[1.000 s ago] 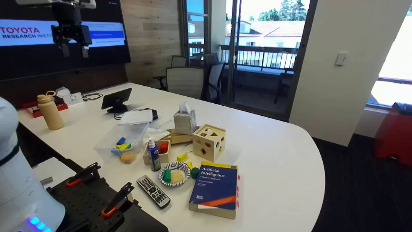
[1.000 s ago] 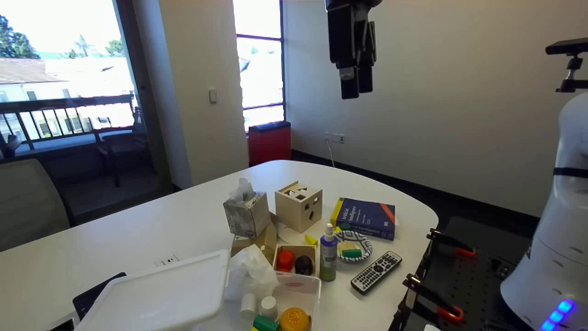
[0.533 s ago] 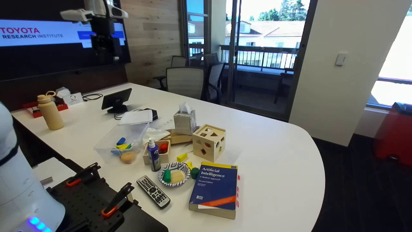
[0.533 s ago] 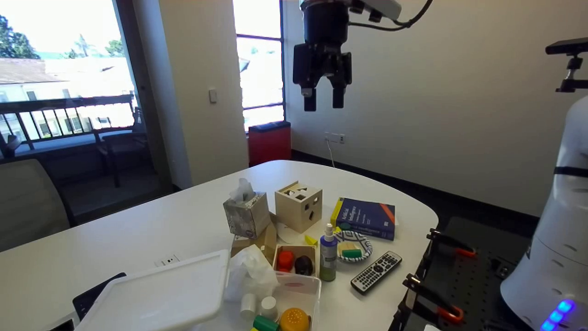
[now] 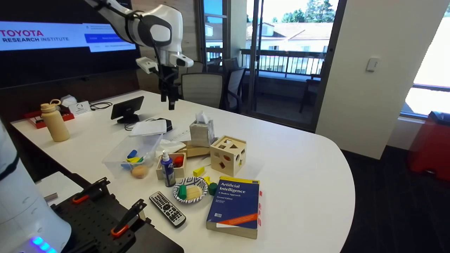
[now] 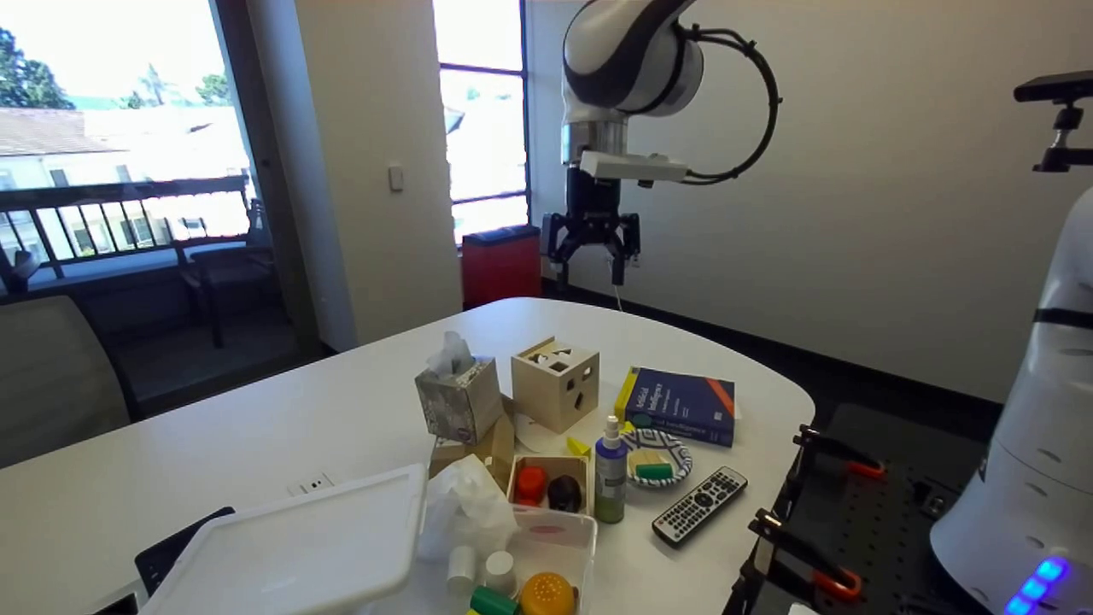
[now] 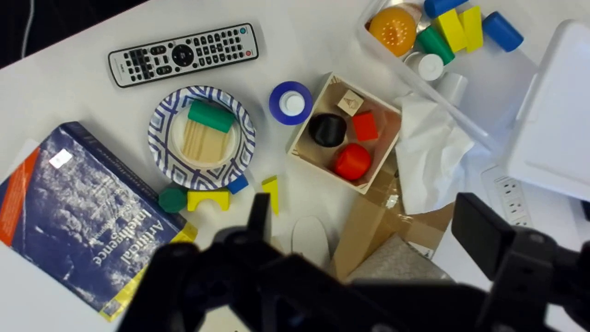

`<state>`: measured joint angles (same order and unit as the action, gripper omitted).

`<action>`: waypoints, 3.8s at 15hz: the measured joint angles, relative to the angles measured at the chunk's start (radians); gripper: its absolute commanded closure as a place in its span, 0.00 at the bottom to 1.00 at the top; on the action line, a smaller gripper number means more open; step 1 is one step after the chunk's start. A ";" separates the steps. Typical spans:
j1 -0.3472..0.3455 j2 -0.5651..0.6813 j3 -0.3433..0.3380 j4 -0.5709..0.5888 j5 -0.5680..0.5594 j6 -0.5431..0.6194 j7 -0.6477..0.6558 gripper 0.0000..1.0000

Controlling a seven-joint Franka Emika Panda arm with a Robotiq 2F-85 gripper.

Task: Pick the green block on the table and put it in the bowl

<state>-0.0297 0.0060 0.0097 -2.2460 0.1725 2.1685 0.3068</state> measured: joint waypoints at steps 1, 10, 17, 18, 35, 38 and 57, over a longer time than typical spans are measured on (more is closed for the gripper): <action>-0.006 0.043 -0.017 0.004 0.008 0.031 0.008 0.00; -0.066 0.338 -0.116 0.082 0.084 0.182 0.011 0.00; -0.123 0.550 -0.140 0.217 0.084 0.181 0.011 0.00; -0.132 0.581 -0.141 0.245 0.084 0.180 0.011 0.00; -0.183 0.900 -0.158 0.428 0.130 0.147 0.012 0.00; -0.185 0.921 -0.156 0.428 0.147 0.147 0.012 0.26; -0.196 0.918 -0.166 0.472 0.154 0.148 0.013 0.42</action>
<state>-0.2256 0.9239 -0.1566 -1.7744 0.3260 2.3166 0.3198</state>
